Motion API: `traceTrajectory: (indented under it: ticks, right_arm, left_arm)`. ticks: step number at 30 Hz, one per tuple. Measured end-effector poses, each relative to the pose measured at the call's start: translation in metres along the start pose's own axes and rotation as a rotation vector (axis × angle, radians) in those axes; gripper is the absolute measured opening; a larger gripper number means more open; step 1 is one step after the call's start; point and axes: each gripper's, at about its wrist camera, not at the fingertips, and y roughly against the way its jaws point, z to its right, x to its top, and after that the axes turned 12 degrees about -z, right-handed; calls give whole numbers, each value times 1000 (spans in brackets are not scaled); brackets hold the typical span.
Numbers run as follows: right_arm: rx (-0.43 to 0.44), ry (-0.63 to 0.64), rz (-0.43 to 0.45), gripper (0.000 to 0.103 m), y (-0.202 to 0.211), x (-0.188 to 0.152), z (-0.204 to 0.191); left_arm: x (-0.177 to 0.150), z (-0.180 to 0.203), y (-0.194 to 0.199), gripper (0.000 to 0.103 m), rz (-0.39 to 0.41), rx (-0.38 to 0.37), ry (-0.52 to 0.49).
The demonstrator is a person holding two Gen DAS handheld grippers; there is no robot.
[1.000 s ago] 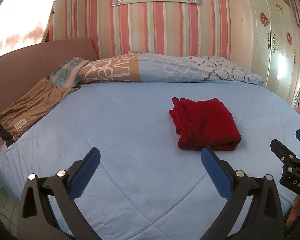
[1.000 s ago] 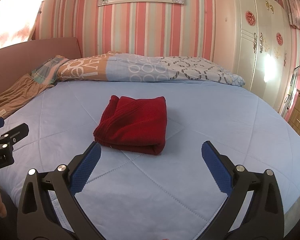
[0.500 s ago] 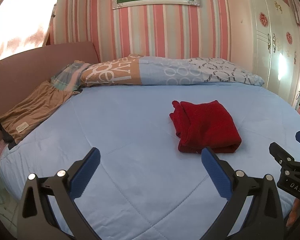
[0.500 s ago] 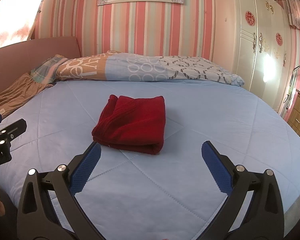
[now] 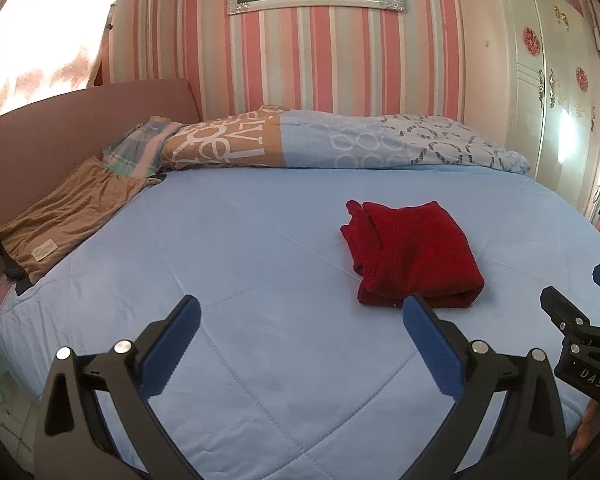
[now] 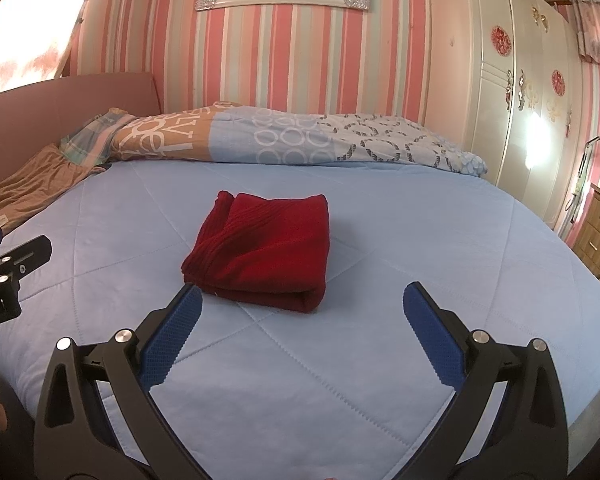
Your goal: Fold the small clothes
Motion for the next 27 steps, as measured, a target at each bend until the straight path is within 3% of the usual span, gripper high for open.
traceTrajectory:
  ticks: [27]
  right_arm:
    - [0, 8, 0, 100, 1, 3, -1]
  left_arm:
    - [-3, 6, 0, 101, -6, -7, -27]
